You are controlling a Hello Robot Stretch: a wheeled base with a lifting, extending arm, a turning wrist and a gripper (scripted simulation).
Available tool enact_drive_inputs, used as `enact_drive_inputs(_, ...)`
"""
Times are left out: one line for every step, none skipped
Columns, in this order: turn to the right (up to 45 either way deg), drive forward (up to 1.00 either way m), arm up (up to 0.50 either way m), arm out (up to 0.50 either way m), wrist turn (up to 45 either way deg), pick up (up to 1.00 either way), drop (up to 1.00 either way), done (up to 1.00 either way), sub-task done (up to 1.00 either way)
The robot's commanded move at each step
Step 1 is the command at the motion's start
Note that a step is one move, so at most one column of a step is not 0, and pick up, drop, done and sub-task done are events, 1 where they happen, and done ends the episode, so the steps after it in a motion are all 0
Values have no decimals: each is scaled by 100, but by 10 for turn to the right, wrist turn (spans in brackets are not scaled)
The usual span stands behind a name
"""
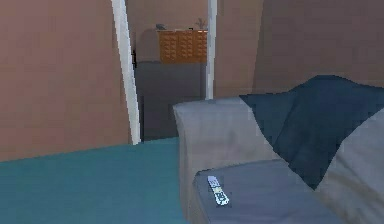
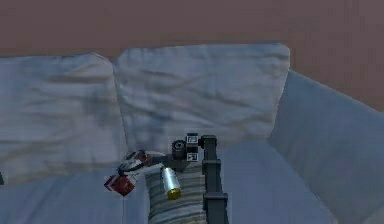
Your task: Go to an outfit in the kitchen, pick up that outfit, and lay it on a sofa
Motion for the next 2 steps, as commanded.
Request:
enact_drive_inputs(0,0,10,0,0,0,0,0,0)
enact_drive_inputs(0,0,0,-8,0,0,0,0,0)
